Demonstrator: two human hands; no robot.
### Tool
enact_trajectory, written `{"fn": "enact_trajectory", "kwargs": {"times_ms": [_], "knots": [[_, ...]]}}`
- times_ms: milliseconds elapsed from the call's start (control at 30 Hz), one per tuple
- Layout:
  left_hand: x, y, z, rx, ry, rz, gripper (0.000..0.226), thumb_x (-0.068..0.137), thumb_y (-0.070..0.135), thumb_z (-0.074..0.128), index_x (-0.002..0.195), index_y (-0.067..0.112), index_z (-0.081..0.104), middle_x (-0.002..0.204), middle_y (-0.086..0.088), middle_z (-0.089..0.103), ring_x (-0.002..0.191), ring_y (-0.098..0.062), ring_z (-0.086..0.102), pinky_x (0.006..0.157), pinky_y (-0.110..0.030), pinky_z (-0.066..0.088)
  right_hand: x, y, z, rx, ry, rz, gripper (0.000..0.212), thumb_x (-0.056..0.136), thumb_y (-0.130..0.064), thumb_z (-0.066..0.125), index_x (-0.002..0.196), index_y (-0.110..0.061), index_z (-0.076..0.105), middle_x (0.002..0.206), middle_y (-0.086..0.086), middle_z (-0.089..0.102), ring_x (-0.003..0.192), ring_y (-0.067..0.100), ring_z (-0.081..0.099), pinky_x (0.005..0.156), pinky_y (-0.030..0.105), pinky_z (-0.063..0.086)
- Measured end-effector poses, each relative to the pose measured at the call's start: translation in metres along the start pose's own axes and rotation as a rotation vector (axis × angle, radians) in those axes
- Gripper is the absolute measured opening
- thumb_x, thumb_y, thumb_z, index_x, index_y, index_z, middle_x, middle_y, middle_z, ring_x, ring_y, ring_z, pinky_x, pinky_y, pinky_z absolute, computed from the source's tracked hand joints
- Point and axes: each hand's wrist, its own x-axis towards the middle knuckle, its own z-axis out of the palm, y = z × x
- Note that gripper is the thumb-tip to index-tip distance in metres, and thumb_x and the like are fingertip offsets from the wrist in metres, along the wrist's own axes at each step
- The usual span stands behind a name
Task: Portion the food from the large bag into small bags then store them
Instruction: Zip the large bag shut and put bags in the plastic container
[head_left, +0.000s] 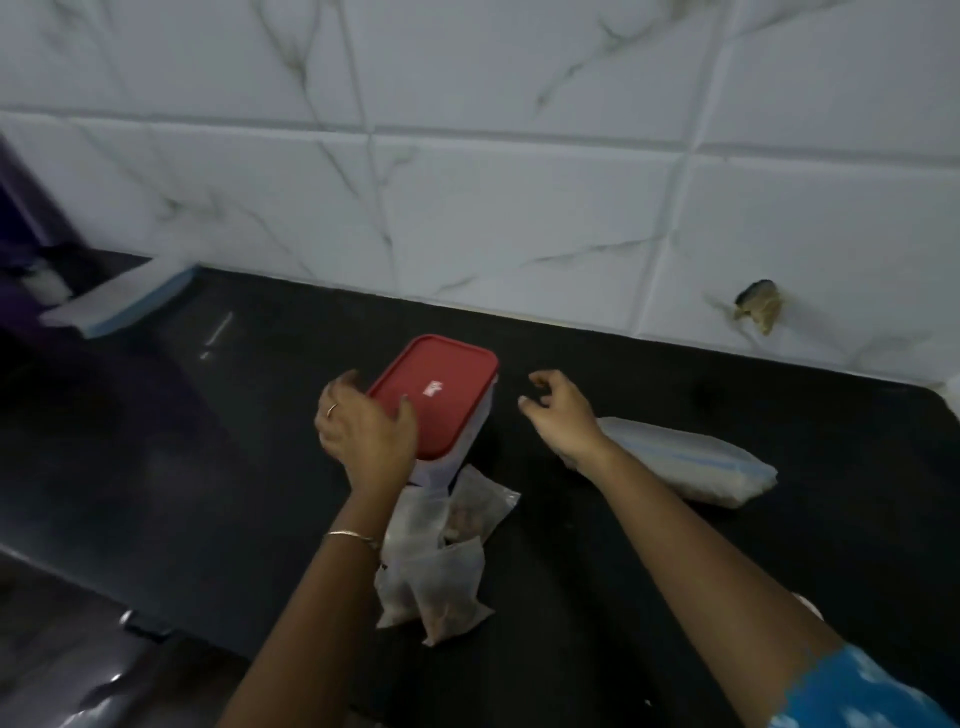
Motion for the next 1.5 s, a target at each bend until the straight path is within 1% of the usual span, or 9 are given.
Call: {"fn": "enact_trajectory", "kwargs": {"times_ms": [100,200,267,467,667,767,900,1167,1500], "knots": [[0.018,-0.028,-0.012,-0.136,-0.172,-0.366,0.077,0.084,0.026,0.070,0.142,-0.002,0.027,0.148,-0.024,0.024,0.136,-0.040,0.025,0.114,-0.045,0.026,0.006,-0.028,0.027,0.233,-0.174,0.078,0.056,0.098,-0.028,0.054,0.146,-0.012,0.030,0.131,-0.002,0.047,0.121,0.014,0.047,0.098,0.027,0.039],[0.019,-0.038,-0.015,-0.232,-0.353,-0.484,0.069,0.089,0.036,0.065,0.139,0.001,0.035,0.147,-0.021,0.025,0.130,-0.038,0.038,0.107,-0.044,0.038,0.019,-0.040,0.046,0.375,-0.160,0.135,0.062,0.098,-0.026,0.054,0.148,-0.012,0.020,0.142,0.006,0.045,0.121,0.018,0.049,0.100,0.031,0.041],[0.019,-0.038,-0.011,-0.320,-0.410,-0.458,0.053,0.091,0.034,0.061,0.131,0.004,0.046,0.141,-0.019,0.036,0.122,-0.034,0.047,0.101,-0.042,0.044,0.027,-0.042,0.049,0.403,-0.112,0.203,0.071,0.098,-0.027,0.054,0.153,-0.012,0.011,0.149,0.010,0.039,0.130,0.024,0.045,0.107,0.036,0.038],[0.028,-0.036,-0.005,-0.434,-0.385,-0.403,0.019,0.088,0.021,0.055,0.098,0.007,0.063,0.104,-0.015,0.065,0.100,-0.031,0.062,0.080,-0.039,0.050,0.030,-0.044,0.039,0.397,-0.069,0.195,0.041,0.101,-0.024,0.048,0.139,-0.010,0.041,0.124,0.006,0.054,0.104,0.013,0.047,0.087,0.027,0.036],[0.026,0.000,-0.020,-0.529,-0.369,-0.277,0.027,0.090,0.014,0.052,0.115,0.009,0.061,0.110,-0.012,0.066,0.102,-0.026,0.063,0.092,-0.043,0.053,0.010,-0.046,0.007,0.450,0.081,0.119,0.040,0.096,-0.031,0.055,0.131,-0.016,0.045,0.116,-0.001,0.054,0.102,0.011,0.052,0.084,0.027,0.038],[0.019,0.017,-0.029,-0.616,-0.405,-0.220,0.025,0.093,0.013,0.054,0.117,0.006,0.061,0.107,-0.010,0.067,0.096,-0.022,0.064,0.079,-0.033,0.055,-0.013,-0.040,-0.019,0.327,0.214,0.088,0.033,0.095,-0.044,0.052,0.116,-0.019,0.047,0.106,-0.001,0.055,0.085,0.005,0.052,0.072,0.026,0.042],[-0.009,0.040,-0.034,-0.672,-0.579,-0.150,0.017,0.097,0.011,0.051,0.111,0.008,0.060,0.086,-0.001,0.062,0.074,-0.010,0.057,0.061,-0.019,0.047,-0.058,-0.016,-0.055,0.168,0.363,0.030,0.027,0.096,-0.045,0.048,0.109,-0.021,0.044,0.106,0.001,0.055,0.089,0.013,0.056,0.078,0.035,0.050],[-0.076,0.055,0.000,-0.592,-0.915,-0.091,0.020,0.099,0.015,0.050,0.113,0.006,0.062,0.092,-0.005,0.066,0.078,-0.013,0.064,0.056,-0.020,0.051,-0.164,0.057,-0.081,0.087,0.504,0.136,0.020,0.100,-0.032,0.047,0.113,-0.020,0.056,0.102,-0.003,0.060,0.095,0.015,0.060,0.081,0.034,0.050],[-0.118,0.057,0.028,-0.587,-1.148,0.008,0.032,0.098,0.018,0.054,0.129,0.008,0.057,0.121,-0.007,0.065,0.106,-0.015,0.063,0.090,-0.027,0.053,-0.199,0.104,-0.089,0.026,0.592,0.303,0.020,0.100,-0.034,0.046,0.106,-0.017,0.053,0.099,0.003,0.059,0.092,0.019,0.059,0.077,0.035,0.049]]}}
